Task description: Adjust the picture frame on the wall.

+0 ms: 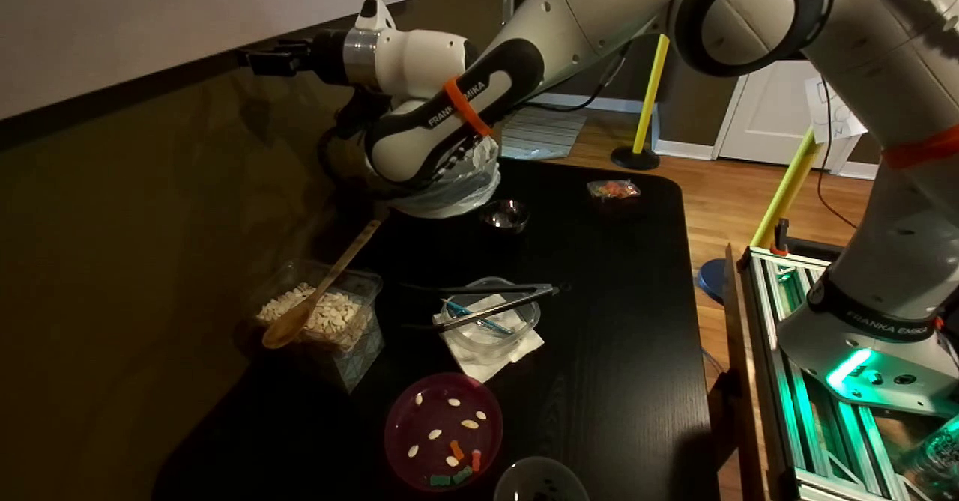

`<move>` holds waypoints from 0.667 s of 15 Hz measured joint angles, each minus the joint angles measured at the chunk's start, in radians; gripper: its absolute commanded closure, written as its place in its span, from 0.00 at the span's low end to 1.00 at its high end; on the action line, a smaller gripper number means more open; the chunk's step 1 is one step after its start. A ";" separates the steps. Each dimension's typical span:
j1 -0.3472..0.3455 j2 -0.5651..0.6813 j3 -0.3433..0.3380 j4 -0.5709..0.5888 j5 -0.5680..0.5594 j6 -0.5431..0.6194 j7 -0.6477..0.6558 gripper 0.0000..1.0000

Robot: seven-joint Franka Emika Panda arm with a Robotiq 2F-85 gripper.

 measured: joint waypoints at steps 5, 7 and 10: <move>-0.002 0.010 0.012 0.021 -0.001 0.000 0.010 0.00; -0.003 0.014 0.012 0.023 -0.003 -0.003 0.010 0.00; -0.004 0.025 0.012 0.023 -0.006 -0.004 0.010 0.00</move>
